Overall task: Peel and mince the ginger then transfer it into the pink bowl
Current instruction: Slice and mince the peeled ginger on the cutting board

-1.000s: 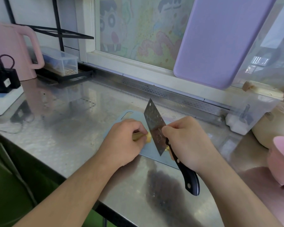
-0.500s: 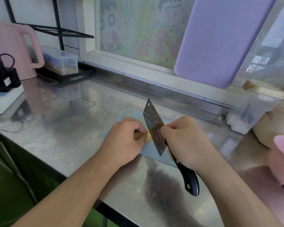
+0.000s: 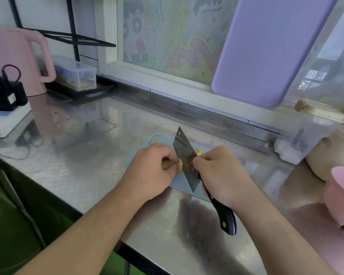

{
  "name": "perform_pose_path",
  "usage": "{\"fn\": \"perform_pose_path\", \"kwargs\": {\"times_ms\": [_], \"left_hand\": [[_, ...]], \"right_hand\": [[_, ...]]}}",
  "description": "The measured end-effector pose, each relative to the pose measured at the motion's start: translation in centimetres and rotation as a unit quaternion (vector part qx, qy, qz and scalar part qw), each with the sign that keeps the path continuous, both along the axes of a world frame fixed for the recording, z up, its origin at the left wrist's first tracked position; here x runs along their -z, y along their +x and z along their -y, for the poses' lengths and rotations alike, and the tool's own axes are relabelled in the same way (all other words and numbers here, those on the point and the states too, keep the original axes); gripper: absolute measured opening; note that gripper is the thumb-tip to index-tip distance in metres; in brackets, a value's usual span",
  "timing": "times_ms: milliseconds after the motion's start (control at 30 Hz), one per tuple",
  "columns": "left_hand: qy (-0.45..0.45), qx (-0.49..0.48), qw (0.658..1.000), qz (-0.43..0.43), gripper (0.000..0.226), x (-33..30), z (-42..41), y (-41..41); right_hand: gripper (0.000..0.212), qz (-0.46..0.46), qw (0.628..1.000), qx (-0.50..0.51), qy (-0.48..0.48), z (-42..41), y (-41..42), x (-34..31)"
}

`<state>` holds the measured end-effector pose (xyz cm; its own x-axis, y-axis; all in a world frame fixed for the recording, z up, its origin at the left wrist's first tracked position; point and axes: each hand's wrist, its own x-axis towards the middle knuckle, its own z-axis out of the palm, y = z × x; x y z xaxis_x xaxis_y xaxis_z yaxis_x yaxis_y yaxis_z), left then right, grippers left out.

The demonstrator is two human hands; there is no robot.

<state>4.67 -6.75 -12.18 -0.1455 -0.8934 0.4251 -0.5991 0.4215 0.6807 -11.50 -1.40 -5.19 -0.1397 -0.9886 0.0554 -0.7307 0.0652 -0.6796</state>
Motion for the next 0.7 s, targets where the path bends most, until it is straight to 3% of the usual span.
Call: {"fn": "perform_pose_path", "kwargs": {"times_ms": [367, 700], "left_hand": [[-0.009, -0.001, 1.000, 0.004, 0.011, 0.1, 0.1, 0.0], [-0.016, 0.000, 1.000, 0.009, 0.012, 0.1, 0.2, -0.1]], "right_hand": [[0.037, 0.043, 0.999, -0.019, -0.022, -0.7, -0.3, -1.4], [0.034, -0.033, 0.999, -0.008, 0.003, -0.5, 0.5, -0.8]]}}
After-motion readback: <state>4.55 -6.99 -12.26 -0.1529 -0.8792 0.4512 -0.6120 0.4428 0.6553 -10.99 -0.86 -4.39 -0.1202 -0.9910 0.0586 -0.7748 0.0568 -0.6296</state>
